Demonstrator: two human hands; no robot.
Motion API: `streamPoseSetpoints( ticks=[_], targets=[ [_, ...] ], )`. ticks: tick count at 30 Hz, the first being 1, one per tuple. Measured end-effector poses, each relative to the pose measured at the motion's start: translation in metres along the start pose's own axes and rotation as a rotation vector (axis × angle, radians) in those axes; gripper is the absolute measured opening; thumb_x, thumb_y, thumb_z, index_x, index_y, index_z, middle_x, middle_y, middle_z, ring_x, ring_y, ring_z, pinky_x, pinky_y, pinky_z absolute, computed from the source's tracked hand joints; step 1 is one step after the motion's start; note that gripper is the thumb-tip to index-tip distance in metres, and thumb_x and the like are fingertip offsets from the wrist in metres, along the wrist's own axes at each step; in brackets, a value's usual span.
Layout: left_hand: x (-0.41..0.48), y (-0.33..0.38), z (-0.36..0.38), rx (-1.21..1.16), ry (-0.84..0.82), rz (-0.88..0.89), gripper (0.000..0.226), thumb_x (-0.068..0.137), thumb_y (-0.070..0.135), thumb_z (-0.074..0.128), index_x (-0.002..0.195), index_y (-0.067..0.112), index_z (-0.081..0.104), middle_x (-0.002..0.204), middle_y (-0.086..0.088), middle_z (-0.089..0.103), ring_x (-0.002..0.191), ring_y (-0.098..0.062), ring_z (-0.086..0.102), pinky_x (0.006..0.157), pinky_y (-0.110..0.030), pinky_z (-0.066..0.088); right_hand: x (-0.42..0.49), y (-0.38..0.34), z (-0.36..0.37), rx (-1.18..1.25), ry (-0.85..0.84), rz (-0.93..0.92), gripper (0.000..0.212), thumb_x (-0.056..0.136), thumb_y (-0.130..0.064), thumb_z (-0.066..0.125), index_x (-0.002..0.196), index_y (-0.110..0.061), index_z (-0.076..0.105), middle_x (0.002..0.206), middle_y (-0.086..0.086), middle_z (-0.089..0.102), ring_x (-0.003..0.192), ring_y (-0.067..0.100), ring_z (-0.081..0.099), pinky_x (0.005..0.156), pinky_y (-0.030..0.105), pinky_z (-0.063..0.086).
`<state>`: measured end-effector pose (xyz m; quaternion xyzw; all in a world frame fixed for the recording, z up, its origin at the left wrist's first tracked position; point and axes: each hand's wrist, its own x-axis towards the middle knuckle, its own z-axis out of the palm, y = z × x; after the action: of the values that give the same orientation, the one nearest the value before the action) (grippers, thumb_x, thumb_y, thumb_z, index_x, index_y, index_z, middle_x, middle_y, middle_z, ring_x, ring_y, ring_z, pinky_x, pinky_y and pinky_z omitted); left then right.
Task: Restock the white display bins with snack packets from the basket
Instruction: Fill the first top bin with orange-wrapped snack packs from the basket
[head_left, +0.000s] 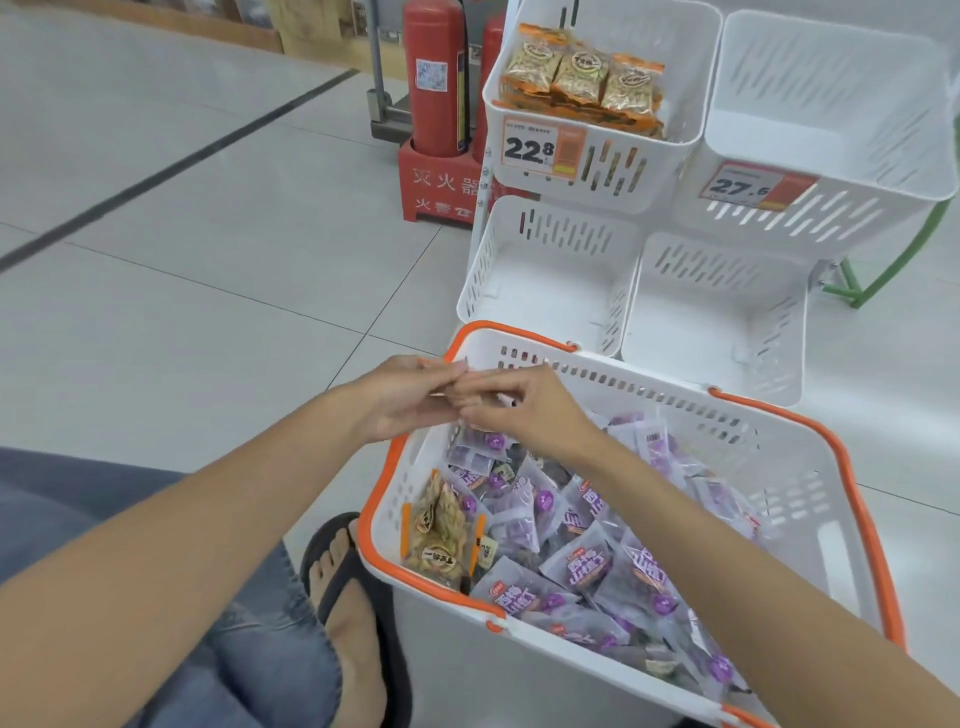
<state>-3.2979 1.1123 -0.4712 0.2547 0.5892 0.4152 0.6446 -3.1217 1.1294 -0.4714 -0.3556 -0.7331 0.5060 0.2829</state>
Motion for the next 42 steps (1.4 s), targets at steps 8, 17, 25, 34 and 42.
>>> streamPoseSetpoints(
  ticks=[8, 17, 25, 34, 42],
  targets=[
    [0.006, -0.004, -0.033, -0.116, 0.079, 0.126, 0.027, 0.094, -0.001, 0.057, 0.120, 0.007, 0.060, 0.098, -0.008, 0.072, 0.081, -0.015, 0.072, 0.075, -0.028, 0.060, -0.031, 0.083, 0.060, -0.845, -0.461, 0.275, 0.047, 0.076, -0.051, 0.066, 0.059, -0.008, 0.060, 0.066, 0.011, 0.054, 0.066, 0.024, 0.051, 0.063, 0.030, 0.037],
    [-0.008, -0.004, -0.003, 0.095, -0.159, 0.152, 0.036, 0.095, 0.033, 0.058, 0.129, 0.022, 0.051, 0.116, -0.009, 0.070, 0.102, -0.026, 0.070, 0.087, -0.045, 0.057, 0.021, 0.003, -0.003, 0.104, 0.335, 0.336, 0.032, 0.090, -0.018, 0.053, 0.060, -0.009, 0.062, 0.064, 0.003, 0.065, 0.065, 0.014, 0.057, 0.072, 0.031, 0.043],
    [0.000, -0.001, 0.003, -0.060, -0.106, 0.267, 0.049, 0.082, 0.011, 0.073, 0.128, 0.012, 0.055, 0.118, -0.017, 0.069, 0.100, -0.030, 0.070, 0.080, -0.040, 0.059, 0.025, -0.016, -0.023, 0.418, 0.105, 0.337, 0.031, 0.092, -0.010, 0.063, 0.122, -0.005, 0.055, 0.111, 0.016, 0.067, 0.084, 0.020, 0.066, 0.087, 0.037, 0.054],
    [0.024, 0.078, 0.058, -0.131, 0.076, 0.395, 0.013, 0.100, 0.026, 0.055, 0.108, 0.017, 0.059, 0.098, -0.008, 0.072, 0.074, -0.018, 0.070, 0.061, -0.029, 0.057, 0.059, -0.040, -0.060, 0.273, 0.330, 0.217, 0.009, 0.088, -0.007, 0.068, 0.096, -0.010, 0.065, 0.091, 0.016, 0.068, 0.083, 0.025, 0.066, 0.085, 0.041, 0.053],
    [0.073, 0.196, 0.106, 0.047, 0.067, 0.591, 0.042, 0.094, 0.049, 0.050, 0.127, 0.024, 0.053, 0.124, -0.007, 0.061, 0.114, -0.027, 0.060, 0.102, -0.051, 0.046, 0.129, -0.084, -0.139, 0.192, 0.525, 0.117, 0.033, 0.084, -0.027, 0.075, 0.112, -0.015, 0.062, 0.102, 0.006, 0.068, 0.088, 0.017, 0.066, 0.082, 0.034, 0.052]
  ],
)
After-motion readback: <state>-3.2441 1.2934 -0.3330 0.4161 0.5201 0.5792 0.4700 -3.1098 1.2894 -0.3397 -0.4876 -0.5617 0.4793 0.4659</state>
